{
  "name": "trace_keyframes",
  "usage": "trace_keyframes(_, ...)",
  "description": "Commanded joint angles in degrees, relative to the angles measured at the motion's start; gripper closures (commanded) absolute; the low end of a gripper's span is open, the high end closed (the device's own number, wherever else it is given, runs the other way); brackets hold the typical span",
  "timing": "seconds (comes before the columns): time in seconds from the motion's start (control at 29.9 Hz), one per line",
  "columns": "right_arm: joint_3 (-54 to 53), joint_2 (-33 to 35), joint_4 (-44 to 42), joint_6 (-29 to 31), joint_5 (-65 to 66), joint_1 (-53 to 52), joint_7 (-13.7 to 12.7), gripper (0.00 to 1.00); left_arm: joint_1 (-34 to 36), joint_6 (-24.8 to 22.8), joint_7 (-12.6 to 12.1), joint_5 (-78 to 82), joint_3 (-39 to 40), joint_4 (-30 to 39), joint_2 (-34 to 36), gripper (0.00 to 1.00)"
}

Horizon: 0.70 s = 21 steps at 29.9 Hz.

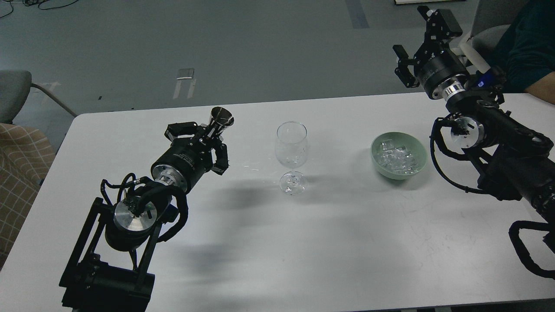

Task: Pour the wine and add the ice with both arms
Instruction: 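Lift the jigger with the left gripper toward the wine glass, then tilt the jigger over the wine glass with the left gripper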

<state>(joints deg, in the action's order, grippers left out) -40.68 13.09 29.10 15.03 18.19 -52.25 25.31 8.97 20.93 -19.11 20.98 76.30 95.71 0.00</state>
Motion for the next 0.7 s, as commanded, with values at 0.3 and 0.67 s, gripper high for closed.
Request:
trace_keyframes(0.3, 0.07, -0.17, 0.08, 0.0, 0.35, -0.04, 0.0, 0.0, 1.13, -0.72, -0.84, -0.06, -3.17, -0.08, 0.0, 0.94)
trace_keyframes(0.67, 0.07, -0.34, 0.25, 0.0, 0.44, 0.22, 0.0, 0.0, 4.04, 0.07, -0.67, -0.06, -5.28, -0.7, 0.0, 0.94)
